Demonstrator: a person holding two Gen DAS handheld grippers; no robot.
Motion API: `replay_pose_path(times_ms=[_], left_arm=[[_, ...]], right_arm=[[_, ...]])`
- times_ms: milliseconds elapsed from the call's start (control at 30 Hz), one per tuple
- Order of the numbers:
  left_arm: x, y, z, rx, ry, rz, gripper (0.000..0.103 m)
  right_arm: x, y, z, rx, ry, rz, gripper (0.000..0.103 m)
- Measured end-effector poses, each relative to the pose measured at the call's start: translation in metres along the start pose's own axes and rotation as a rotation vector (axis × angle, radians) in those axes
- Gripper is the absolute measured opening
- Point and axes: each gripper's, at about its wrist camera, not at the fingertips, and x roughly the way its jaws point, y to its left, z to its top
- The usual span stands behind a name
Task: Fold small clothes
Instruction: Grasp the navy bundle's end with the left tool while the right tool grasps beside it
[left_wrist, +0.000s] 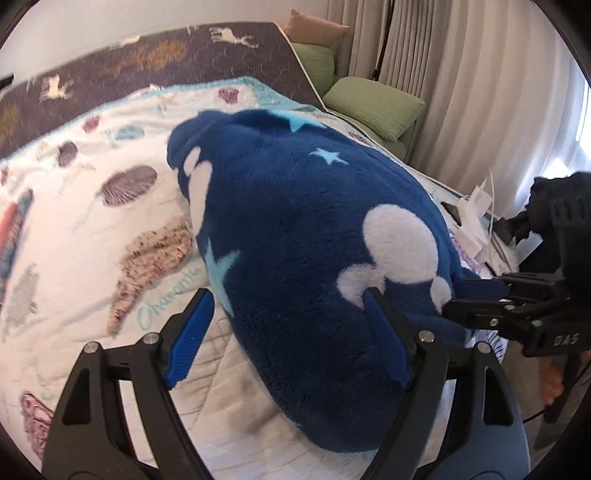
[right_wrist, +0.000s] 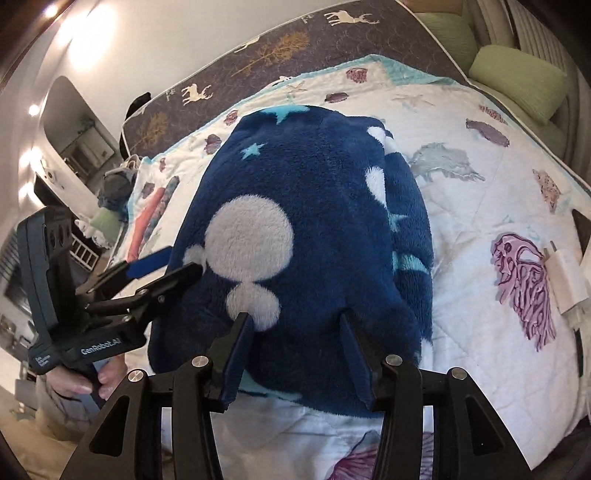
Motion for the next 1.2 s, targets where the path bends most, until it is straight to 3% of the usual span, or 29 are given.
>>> replay_pose_path(times_ms=[200,300,367,433,500,633,800,1033,1200], left_arm=[[-0.004,-0.001,-0.004,-0.009,0.002,-0.001,0.083],[-0.005,0.001,-0.004,-0.020,0.006,-0.008,0.083],[-0.006,0.003,-0.003,-0.034,0.010,-0.022,0.083],[-0.008,0.007,0.000,-0.058,0.016,-0.048,0.084],[-0.010,0.013,0.004,-0.086,0.017,-0.073,0.086],[-0.008,0.025,0.008,-0.133,0.024,-0.094,0.091],[0.005,0.037,0.011,-0.200,0.061,-0.145,0.093],[0.023,0.041,0.011,-0.223,0.095,-0.191,0.103],[0.040,0.050,0.010,-0.301,0.138,-0.294,0.103]], right_arm=[[-0.009,-0.014,-0.004,0.057,-0.003,0.050,0.052],[-0.027,-0.016,0.002,0.049,-0.069,0.057,0.057],[-0.043,-0.017,0.009,0.013,-0.151,0.000,0.083],[-0.053,-0.022,0.016,-0.020,-0.215,-0.059,0.088],[-0.050,-0.032,0.023,-0.019,-0.184,-0.054,0.089],[-0.029,-0.056,0.027,0.045,-0.098,0.038,0.090],[0.000,-0.087,0.023,0.194,-0.019,0.217,0.093],[0.026,-0.105,0.026,0.245,0.049,0.290,0.100],[0.034,-0.109,0.034,0.233,0.054,0.366,0.102]])
